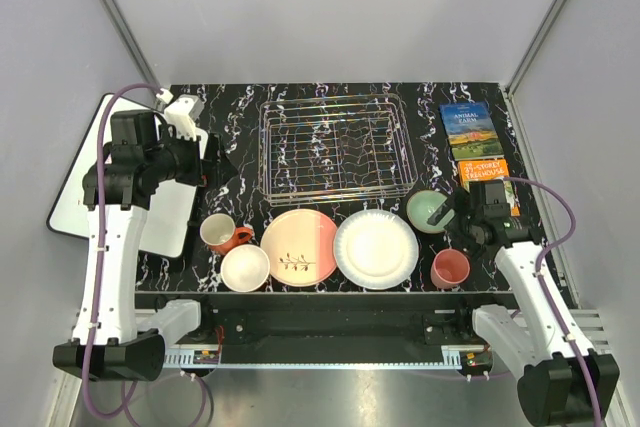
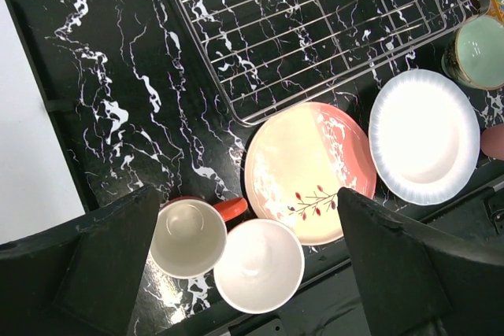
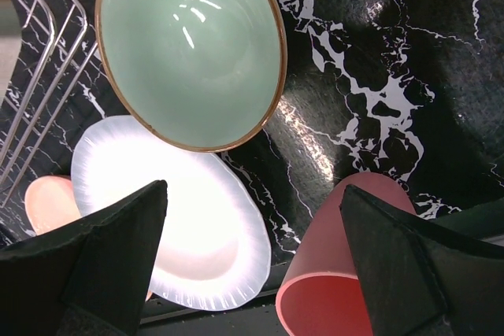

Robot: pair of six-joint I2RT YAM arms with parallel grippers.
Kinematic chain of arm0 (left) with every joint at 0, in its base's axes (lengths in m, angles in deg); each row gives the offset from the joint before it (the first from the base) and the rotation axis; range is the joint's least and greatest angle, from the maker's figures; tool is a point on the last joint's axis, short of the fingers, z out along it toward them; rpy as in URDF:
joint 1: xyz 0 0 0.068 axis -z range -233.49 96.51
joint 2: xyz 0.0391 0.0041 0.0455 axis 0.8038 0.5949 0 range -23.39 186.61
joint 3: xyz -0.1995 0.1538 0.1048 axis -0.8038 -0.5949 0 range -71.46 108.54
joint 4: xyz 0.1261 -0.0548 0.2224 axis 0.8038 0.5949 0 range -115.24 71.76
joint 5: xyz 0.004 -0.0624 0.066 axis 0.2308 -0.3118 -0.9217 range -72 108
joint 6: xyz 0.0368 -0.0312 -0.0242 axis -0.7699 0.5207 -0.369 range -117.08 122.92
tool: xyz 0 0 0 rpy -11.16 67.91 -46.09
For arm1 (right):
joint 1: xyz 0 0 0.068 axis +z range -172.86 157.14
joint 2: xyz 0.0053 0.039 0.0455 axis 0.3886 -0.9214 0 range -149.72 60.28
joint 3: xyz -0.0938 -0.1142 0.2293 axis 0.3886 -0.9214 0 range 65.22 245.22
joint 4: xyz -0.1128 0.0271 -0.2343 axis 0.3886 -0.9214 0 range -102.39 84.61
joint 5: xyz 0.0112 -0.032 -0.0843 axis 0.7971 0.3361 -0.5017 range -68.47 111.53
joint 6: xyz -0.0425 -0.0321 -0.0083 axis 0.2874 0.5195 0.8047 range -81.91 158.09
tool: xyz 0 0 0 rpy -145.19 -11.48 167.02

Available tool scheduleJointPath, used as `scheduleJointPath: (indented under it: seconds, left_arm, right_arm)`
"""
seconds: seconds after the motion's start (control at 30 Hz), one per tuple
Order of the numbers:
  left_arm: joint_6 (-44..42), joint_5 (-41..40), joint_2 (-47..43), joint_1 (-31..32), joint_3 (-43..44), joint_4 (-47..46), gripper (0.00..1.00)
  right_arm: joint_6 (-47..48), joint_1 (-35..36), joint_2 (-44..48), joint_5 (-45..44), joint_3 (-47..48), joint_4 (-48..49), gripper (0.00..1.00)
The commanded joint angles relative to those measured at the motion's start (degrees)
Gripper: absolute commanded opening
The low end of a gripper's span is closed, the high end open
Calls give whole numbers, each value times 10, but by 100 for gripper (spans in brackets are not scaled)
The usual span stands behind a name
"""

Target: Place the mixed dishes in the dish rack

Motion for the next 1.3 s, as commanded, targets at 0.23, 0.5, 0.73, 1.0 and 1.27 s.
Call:
scheduleJointPath:
  seconds: [0.23, 0.5, 0.73, 1.0, 1.27]
  left_arm:
    - [9, 10, -11, 1, -9, -38, 99]
    - [-1, 4, -21, 1, -21, -39, 99]
    - [-10, -1, -28, 1, -30, -42, 99]
    - [-14, -3, -23, 1, -46, -51, 99]
    - [-15, -11, -34, 1, -46, -54, 99]
  right_arm:
    - [-28, 0, -12, -73, 8, 44, 96]
    - [-19, 0, -116, -122, 9, 124, 96]
    - [-8, 0, -172, -135, 2, 162, 87]
    - [-6, 0, -198, -139, -21, 200, 63]
    - [2, 0, -236, -124, -7, 199, 59]
